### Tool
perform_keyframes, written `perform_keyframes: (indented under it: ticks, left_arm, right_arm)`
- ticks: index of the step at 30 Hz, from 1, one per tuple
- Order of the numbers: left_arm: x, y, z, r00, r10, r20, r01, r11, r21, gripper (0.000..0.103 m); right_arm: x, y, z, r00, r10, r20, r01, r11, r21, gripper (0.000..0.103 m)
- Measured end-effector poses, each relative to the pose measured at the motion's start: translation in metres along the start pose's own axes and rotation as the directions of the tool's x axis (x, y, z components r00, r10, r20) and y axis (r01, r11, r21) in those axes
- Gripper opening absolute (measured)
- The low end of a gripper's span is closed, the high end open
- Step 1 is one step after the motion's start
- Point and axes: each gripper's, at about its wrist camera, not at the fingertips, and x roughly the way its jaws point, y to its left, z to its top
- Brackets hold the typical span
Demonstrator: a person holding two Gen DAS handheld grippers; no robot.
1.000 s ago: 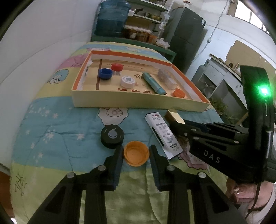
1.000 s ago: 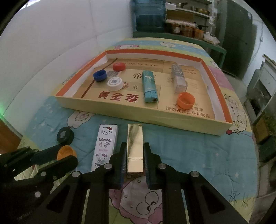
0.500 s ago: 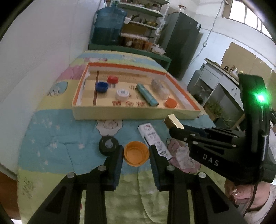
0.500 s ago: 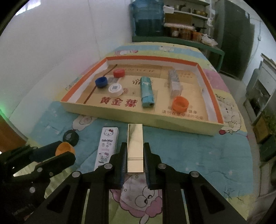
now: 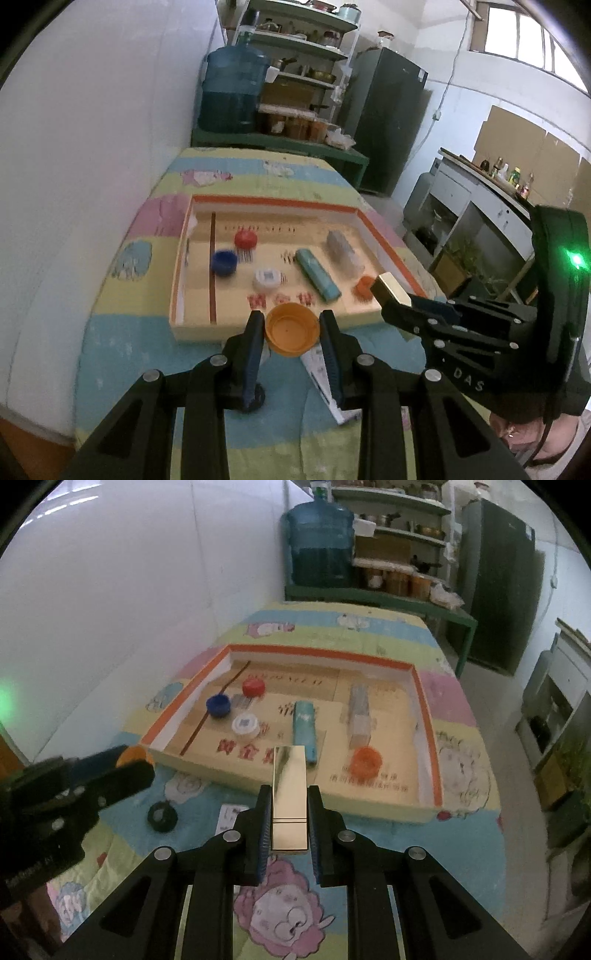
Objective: Organize rigid objects
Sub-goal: 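Carry the orange cap and gold bar into the box lid and release both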
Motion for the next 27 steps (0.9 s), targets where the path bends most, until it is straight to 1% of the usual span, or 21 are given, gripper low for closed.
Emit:
perform_keyframes:
  ticks: [7,16,19,22,27]
  left_arm:
    - [0.017,-0.007,0.033,1.000,0.000,0.008,0.000,1.000,0.027,0.031]
    - [0.045,-0.012,0.070,1.000,0.014,0.006,-0.014,0.999,0.046,0.031]
    - [0.054,-0.011,0.083,1.000,0.019,0.004,-0.019,0.999,0.046,0.031]
    - [0.066,-0.010,0.096,1.000,0.026,-0.003,-0.026,0.999,0.044,0.031]
    - [0.086,-0.006,0.113,0.999,0.030,-0.016,-0.029,0.999,0.034,0.031]
  right_arm:
    - [0.002,-0.013,0.026,1.000,-0.014,0.016,0.015,1.000,-0.011,0.018]
    - [0.016,-0.030,0.056,1.000,-0.016,0.016,0.017,1.000,-0.013,0.018]
    - [0.020,-0.040,0.065,1.000,-0.008,0.014,0.008,1.000,0.000,0.018]
    - [0.027,-0.051,0.074,1.000,-0.025,0.012,0.025,1.000,0.002,0.018]
    - [0.043,-0.073,0.086,0.999,-0.036,-0.018,0.036,0.999,0.024,0.018]
